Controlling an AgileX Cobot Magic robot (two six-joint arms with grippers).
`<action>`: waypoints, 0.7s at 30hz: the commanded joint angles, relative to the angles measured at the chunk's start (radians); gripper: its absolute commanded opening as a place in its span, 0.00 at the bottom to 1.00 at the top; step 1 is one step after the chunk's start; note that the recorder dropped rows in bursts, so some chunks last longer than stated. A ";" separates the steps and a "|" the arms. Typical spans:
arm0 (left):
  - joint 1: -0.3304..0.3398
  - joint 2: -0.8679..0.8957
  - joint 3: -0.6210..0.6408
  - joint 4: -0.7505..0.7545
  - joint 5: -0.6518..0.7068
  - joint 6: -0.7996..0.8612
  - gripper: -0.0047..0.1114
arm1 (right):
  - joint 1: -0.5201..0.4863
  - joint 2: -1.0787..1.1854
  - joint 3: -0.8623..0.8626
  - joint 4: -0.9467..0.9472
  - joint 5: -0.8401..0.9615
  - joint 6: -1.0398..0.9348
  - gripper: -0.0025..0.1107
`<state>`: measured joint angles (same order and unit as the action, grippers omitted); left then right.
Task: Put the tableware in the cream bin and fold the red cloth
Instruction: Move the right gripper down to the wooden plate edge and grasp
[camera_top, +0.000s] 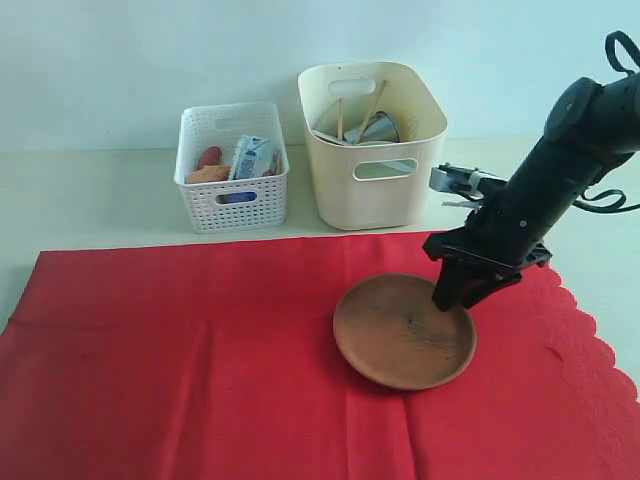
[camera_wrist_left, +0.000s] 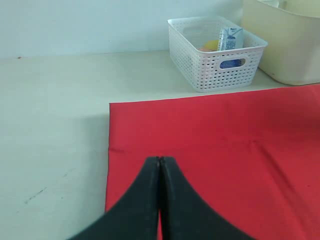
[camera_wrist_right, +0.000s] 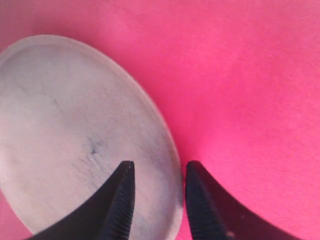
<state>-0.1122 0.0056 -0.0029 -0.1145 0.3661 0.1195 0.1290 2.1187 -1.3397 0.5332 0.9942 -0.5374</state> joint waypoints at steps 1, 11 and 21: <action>0.003 -0.006 0.003 0.000 -0.009 0.001 0.04 | -0.001 0.006 -0.006 0.019 0.014 -0.019 0.32; 0.003 -0.006 0.003 0.000 -0.009 0.001 0.04 | -0.001 0.061 -0.006 0.015 0.010 -0.017 0.31; 0.003 -0.006 0.003 0.000 -0.009 0.001 0.04 | -0.001 -0.016 -0.006 0.009 -0.029 -0.019 0.02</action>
<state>-0.1122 0.0056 -0.0029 -0.1145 0.3661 0.1195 0.1275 2.1449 -1.3437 0.5638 0.9952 -0.5492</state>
